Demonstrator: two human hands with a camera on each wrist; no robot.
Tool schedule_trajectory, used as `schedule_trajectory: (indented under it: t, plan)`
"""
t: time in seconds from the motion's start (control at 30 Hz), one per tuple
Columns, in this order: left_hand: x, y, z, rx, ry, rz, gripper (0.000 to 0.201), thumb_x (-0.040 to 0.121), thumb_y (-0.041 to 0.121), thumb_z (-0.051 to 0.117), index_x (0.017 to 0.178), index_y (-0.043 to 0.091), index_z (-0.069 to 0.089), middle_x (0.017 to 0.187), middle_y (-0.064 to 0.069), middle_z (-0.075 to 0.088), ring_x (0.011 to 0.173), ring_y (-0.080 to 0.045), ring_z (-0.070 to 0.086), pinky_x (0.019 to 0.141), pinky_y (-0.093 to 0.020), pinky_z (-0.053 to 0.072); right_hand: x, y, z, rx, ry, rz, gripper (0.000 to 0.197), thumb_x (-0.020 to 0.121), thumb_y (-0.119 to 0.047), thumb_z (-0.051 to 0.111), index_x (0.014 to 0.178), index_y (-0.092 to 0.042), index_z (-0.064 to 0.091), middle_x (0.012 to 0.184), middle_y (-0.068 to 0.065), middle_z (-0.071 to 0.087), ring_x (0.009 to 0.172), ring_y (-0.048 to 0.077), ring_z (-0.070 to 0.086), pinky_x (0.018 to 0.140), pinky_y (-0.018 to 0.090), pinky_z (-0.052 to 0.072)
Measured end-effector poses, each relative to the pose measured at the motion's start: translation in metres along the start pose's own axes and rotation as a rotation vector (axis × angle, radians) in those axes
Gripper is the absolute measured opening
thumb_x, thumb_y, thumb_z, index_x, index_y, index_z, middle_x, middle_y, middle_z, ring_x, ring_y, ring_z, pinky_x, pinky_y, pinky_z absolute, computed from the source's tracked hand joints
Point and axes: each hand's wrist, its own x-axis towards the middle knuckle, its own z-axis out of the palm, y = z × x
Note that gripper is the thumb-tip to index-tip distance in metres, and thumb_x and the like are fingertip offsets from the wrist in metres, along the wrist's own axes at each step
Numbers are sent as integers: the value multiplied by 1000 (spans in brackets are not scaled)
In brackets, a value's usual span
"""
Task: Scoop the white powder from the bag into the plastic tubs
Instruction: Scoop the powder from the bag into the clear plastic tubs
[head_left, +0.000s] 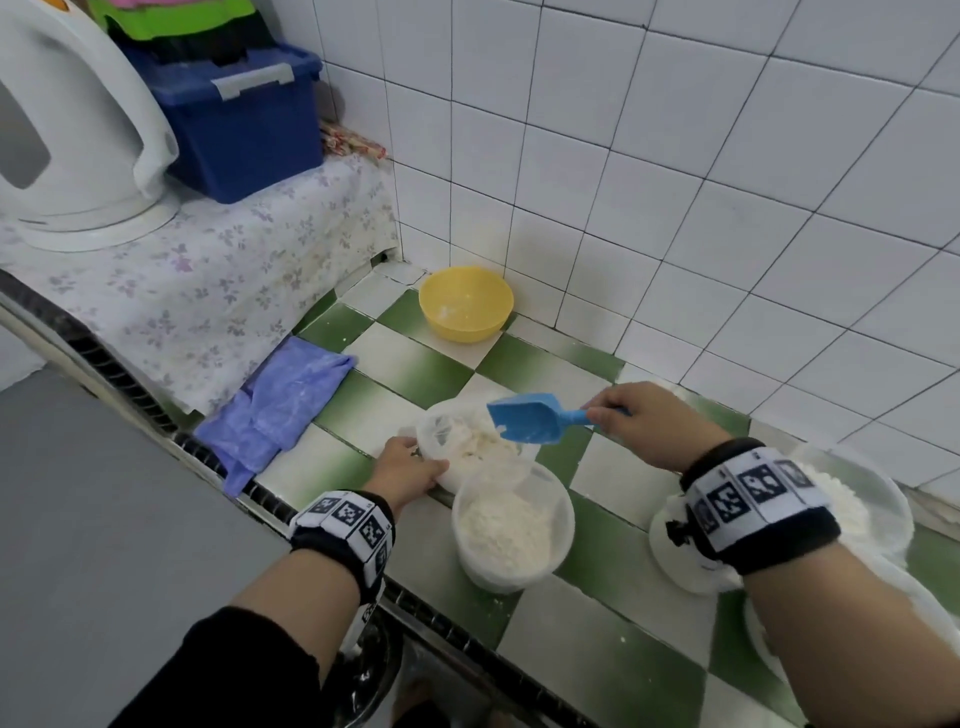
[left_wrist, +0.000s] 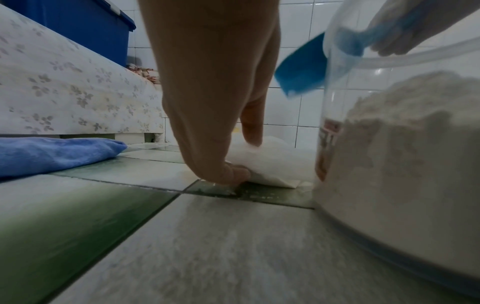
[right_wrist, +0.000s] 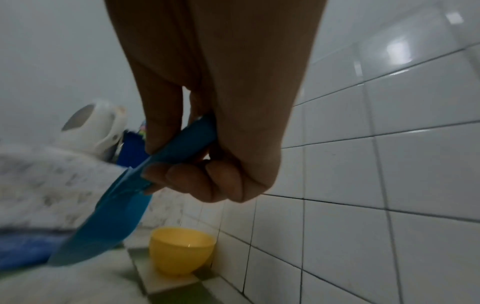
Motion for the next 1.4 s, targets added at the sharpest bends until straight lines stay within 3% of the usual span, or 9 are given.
schedule_trajectory:
  t: [0.13,0.33,0.4,0.57,0.7,1.0,1.13,1.27,1.4]
  plan:
    - [12,7,-9,57,-26,20,62,82,4,74,135,5,43,115,-19,64,102,-32,66,93,-47,54,32,-21,20,-197,-111,21,24,97,-23,46,101,-11,66,83,0,58,74,14,52,58,19,38]
    - [27,21,-21,172,-83,33,44,84,3,69,125,5,51,115,-16,64,102,-29,66,78,-39,58,56,-38,42,-585,-116,28,24,94,-18,44,103,-9,64,96,8,62,86,24,59,74,30,48]
    - [33,27,-25,189,-92,39,43,86,4,68,124,7,50,115,-14,63,101,-29,65,70,-36,57,61,-34,40,-497,-145,99,22,94,-18,43,88,-7,61,85,6,57,82,24,57,68,28,44]
    - [43,35,-28,127,-45,55,44,88,13,70,127,10,51,121,-13,60,105,-28,62,97,-44,52,69,-26,29,-196,-212,280,37,92,-15,50,56,-9,39,58,2,39,52,15,36,47,22,28]
    - [42,31,-24,162,-66,11,41,88,29,72,121,21,49,114,-7,61,100,-25,64,96,-43,53,64,-24,27,-20,-261,395,29,87,-14,57,60,-9,47,56,2,41,48,13,33,43,19,27]
    - [39,33,-16,99,-253,-24,35,95,20,62,126,12,51,121,-8,63,109,-22,63,97,-40,53,66,-17,52,226,-288,516,27,87,-14,56,61,-7,54,52,3,44,44,15,33,45,23,27]
    - [33,35,-12,27,-304,-54,38,97,20,60,131,11,46,123,-7,61,101,-18,65,74,-26,58,66,-13,60,276,-283,538,27,87,-14,56,60,-7,54,50,3,43,44,16,33,45,23,28]
    - [28,33,-17,-20,-156,-75,60,90,27,69,140,18,36,126,-11,58,101,-23,64,83,-36,57,66,-7,65,301,-274,552,25,86,-15,56,62,-7,56,53,5,44,47,17,35,48,25,29]
    - [19,26,-19,65,-224,-76,75,86,15,74,142,19,26,117,-14,62,98,-28,67,75,-36,58,66,-5,69,291,-284,544,19,86,-16,55,71,-6,61,61,8,49,50,17,39,50,26,32]
